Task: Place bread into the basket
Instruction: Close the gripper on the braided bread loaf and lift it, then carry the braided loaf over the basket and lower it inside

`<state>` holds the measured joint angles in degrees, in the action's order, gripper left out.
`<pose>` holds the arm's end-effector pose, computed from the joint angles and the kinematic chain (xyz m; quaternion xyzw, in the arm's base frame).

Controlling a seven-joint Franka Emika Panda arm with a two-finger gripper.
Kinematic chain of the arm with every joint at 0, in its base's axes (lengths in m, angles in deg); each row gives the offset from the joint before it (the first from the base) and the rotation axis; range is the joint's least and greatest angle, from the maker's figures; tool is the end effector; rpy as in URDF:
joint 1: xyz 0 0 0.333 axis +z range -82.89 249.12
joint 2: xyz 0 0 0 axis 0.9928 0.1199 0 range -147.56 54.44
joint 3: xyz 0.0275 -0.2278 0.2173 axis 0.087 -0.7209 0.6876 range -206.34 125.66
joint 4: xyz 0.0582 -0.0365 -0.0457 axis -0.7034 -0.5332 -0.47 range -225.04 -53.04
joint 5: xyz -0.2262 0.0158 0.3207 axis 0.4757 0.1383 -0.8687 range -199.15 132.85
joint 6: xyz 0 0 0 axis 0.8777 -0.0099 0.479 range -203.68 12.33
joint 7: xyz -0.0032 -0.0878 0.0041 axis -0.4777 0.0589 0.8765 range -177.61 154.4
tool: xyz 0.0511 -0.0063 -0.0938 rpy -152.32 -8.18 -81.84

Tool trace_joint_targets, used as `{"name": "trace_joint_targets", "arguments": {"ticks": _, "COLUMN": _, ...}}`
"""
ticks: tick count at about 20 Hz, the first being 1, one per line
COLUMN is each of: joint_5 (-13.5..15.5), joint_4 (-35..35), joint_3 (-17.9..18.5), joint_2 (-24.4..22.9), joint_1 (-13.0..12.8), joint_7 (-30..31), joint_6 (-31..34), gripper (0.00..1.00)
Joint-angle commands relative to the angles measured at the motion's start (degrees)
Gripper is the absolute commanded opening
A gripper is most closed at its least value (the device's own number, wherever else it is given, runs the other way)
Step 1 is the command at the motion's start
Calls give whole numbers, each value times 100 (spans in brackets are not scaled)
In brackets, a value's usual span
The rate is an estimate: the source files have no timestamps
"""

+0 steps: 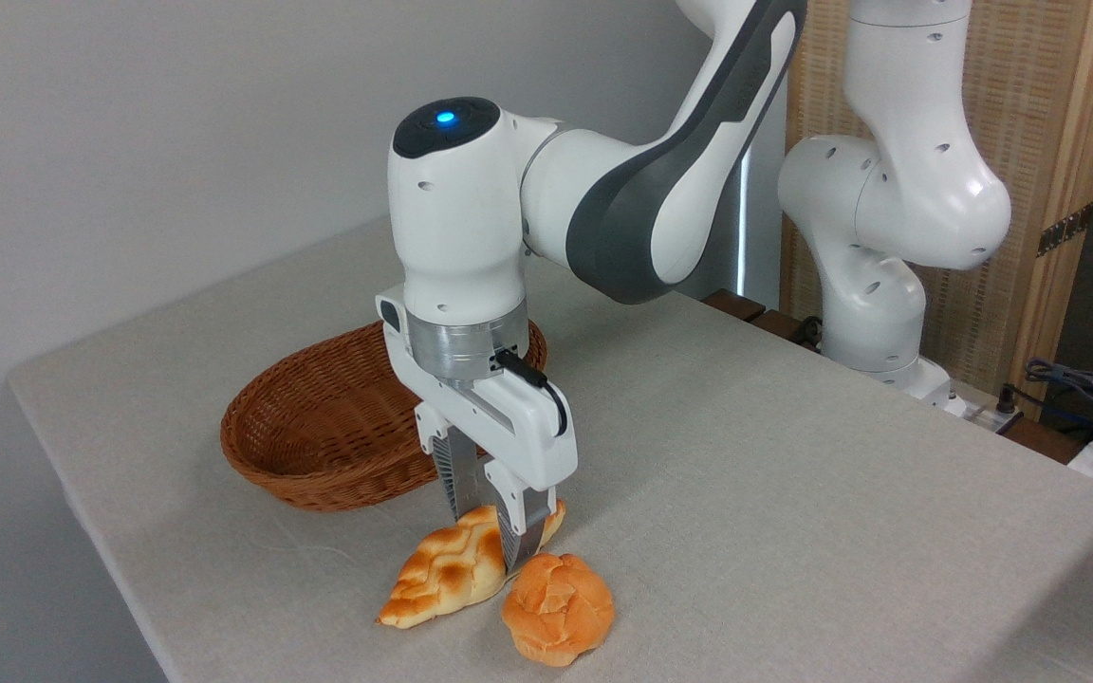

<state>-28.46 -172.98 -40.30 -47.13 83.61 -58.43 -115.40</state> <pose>0.5395 0.0024 0.4058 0.9276 -0.3710 0.0401 0.0189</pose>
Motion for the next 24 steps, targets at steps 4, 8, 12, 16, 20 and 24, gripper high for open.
{"name": "trace_joint_targets", "arguments": {"ticks": 4, "joint_5": 93, "joint_4": -60, "joint_3": 22, "joint_2": 21, "joint_1": -15, "joint_7": -117, "joint_6": -133, "gripper": 54}}
{"name": "trace_joint_targets", "arguments": {"ticks": 8, "joint_5": 102, "joint_4": 11, "joint_3": 40, "joint_2": 4, "joint_1": -15, "joint_7": -90, "joint_6": -133, "gripper": 54}}
{"name": "trace_joint_targets", "arguments": {"ticks": 12, "joint_5": 338, "joint_4": 431, "joint_3": 101, "joint_2": -5, "joint_1": 3, "joint_7": -29, "joint_6": 94, "gripper": 54}}
{"name": "trace_joint_targets", "arguments": {"ticks": 16, "joint_5": 611, "joint_4": 1248, "joint_3": 110, "joint_2": 39, "joint_1": 38, "joint_7": -11, "joint_6": 1085, "gripper": 54}}
{"name": "trace_joint_targets", "arguments": {"ticks": 20, "joint_5": 1034, "joint_4": 1908, "joint_3": 31, "joint_2": 4, "joint_1": 38, "joint_7": 243, "joint_6": 2114, "gripper": 54}}
{"name": "trace_joint_targets", "arguments": {"ticks": 24, "joint_5": 1052, "joint_4": 1936, "joint_3": -697, "joint_2": -75, "joint_1": 12, "joint_7": 611, "joint_6": 2240, "gripper": 55}}
